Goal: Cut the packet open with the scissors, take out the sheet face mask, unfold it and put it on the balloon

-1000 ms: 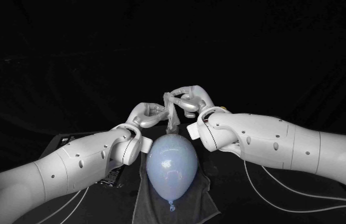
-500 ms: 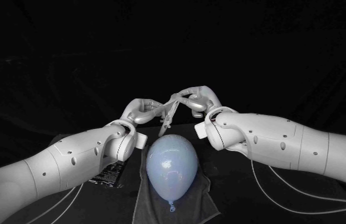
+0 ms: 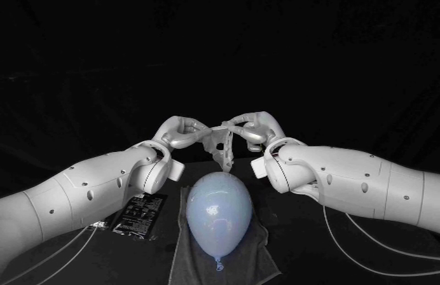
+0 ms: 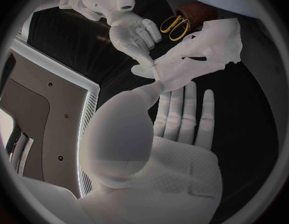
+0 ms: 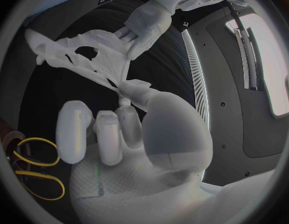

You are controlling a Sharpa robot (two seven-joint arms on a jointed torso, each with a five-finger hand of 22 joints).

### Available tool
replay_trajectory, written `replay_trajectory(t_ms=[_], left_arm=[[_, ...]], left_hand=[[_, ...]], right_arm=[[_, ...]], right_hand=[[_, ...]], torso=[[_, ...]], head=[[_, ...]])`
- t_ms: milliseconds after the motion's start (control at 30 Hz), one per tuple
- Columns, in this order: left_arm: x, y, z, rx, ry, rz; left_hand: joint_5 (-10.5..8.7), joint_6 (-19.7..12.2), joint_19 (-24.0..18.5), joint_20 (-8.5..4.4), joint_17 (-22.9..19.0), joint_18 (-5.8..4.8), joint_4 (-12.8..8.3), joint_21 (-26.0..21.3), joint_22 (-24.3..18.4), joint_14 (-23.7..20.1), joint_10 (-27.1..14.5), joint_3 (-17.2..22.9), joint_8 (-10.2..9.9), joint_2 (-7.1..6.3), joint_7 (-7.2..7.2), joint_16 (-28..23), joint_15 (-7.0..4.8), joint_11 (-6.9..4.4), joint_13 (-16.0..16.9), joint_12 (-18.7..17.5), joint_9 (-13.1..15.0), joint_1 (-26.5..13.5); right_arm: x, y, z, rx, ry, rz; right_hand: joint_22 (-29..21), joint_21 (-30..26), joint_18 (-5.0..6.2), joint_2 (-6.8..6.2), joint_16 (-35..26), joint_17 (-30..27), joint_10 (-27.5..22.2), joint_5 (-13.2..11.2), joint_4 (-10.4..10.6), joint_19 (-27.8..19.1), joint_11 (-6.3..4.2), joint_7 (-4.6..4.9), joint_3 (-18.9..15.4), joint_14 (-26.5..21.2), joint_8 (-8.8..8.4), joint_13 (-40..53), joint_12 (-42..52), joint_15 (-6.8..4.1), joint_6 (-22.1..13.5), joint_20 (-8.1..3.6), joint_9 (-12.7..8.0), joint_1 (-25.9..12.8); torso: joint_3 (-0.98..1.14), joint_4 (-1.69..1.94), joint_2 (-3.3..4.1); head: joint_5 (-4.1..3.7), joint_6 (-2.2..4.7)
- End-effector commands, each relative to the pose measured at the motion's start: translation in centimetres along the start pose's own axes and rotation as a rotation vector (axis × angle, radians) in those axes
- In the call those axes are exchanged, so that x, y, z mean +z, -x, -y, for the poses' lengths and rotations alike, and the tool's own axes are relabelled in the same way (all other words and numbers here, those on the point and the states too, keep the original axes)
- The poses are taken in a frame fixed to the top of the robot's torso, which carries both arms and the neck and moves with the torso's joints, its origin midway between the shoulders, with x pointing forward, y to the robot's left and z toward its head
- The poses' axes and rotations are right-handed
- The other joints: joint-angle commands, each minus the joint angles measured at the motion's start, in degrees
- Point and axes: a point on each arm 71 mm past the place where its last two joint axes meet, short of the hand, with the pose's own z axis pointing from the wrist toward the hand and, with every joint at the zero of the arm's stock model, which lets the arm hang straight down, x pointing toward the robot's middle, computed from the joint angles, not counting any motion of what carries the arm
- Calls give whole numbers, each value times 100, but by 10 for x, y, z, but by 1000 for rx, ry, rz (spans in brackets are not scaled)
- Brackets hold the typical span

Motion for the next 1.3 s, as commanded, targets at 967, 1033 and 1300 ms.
replay_trajectory(t_ms=[967, 1033, 1300], left_arm=[[14, 42, 68, 181, -95, -129], [15, 43, 71, 190, -99, -132], [15, 48, 75, 211, -100, -128]], left_hand=[[7, -138, 116, -12, 33, 116, -150, 86, 36, 45, 49, 131, 56, 96, 89, -81, 24, 55, 1, -168, 268, 240], [7, -139, 118, -13, 34, 117, -151, 88, 37, 47, 52, 133, 60, 96, 91, -83, 24, 55, 1, -171, 273, 241], [7, -155, 143, -17, 42, 130, -159, 111, 49, 69, 76, 147, 85, 96, 98, -96, 22, 56, 4, -194, 312, 249]], right_arm=[[-4, 22, 13, 89, -32, -84], [-4, 22, 14, 91, -35, -81], [-4, 26, 16, 99, -45, -73]], right_hand=[[1035, -278, 12, 11, -15, 1402, -73, 14, -33, -47, 47, 55, -463, 594, 84, 474, -148, 54, -213, 38, 86, -186], [1034, -284, 13, 15, -18, 1393, -77, 14, -15, -51, 48, 55, -521, 591, 80, 474, -150, 55, -226, 41, 79, -208], [1026, -307, 19, 23, -25, 1373, -96, 16, 32, -64, 52, 58, -647, 582, 65, 462, -167, 59, -253, 46, 54, -254]], torso=[[-8, 6, -2], [-7, 8, -2], [-6, 1, 0]], head=[[17, 170], [20, 172], [9, 172]])
